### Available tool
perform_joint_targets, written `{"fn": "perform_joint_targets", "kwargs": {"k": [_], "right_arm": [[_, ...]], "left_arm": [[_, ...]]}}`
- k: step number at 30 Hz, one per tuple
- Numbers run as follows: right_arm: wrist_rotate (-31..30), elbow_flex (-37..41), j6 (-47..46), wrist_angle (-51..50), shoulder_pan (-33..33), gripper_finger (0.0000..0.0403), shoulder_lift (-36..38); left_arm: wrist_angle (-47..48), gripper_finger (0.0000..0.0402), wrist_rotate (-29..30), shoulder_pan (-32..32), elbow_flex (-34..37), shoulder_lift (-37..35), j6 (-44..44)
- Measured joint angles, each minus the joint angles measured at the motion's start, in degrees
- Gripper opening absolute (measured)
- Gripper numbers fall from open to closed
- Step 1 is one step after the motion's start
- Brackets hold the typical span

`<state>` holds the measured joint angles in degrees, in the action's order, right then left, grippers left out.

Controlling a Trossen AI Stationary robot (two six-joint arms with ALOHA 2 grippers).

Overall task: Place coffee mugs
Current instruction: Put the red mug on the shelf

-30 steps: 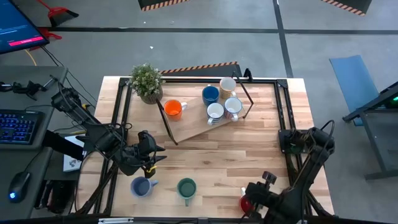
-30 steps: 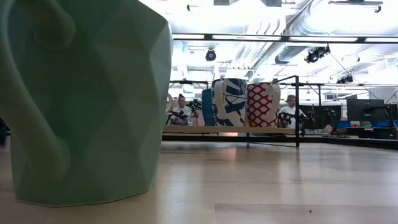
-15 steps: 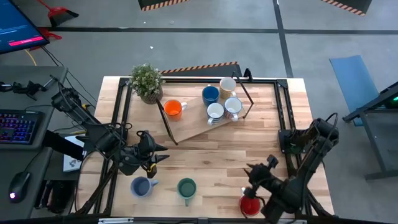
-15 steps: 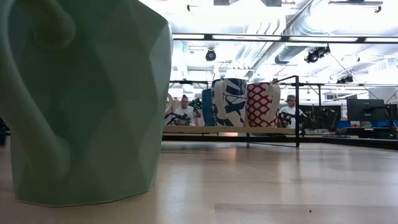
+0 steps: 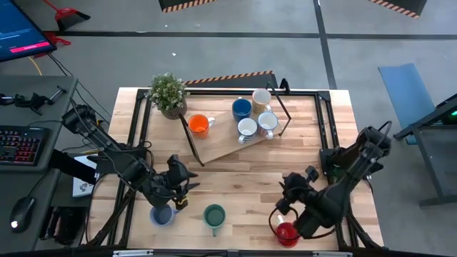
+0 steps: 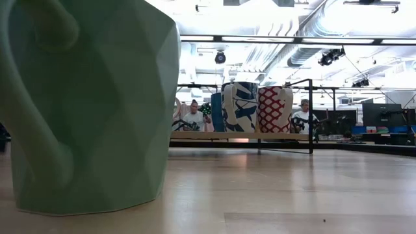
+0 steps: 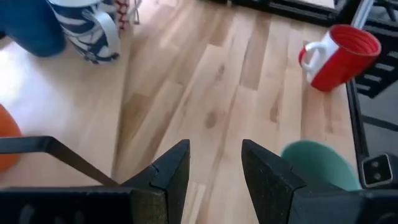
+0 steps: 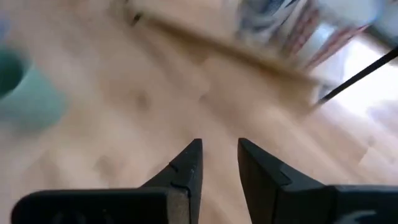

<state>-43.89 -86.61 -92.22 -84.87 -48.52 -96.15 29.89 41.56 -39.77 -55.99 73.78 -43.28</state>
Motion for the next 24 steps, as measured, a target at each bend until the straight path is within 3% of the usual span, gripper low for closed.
{"fn": "perform_joint_targets", "kwargs": {"k": [5, 7, 13, 24], "right_arm": [[17.3, -2.2, 9.8, 8.8, -2.5, 0.008, 3.4], [21.2, -2.2, 11.4, 13.4, -4.1, 0.008, 3.6], [21.6, -2.2, 8.3, 14.1, -6.3, 0.008, 1.4], [22.2, -2.2, 11.5, 14.7, -5.7, 0.008, 0.9]], "left_arm": [[0.4, 0.0133, -0.9, 0.0, 0.0, -0.6, 1.4], [0.0, 0.0133, -0.8, 0.0, -0.1, -0.7, 2.9], [0.2, 0.0133, -0.9, 0.0, 0.0, -0.7, 4.0], [0.0, 0.0133, -0.9, 0.0, 0.0, -0.7, 3.2]]}}
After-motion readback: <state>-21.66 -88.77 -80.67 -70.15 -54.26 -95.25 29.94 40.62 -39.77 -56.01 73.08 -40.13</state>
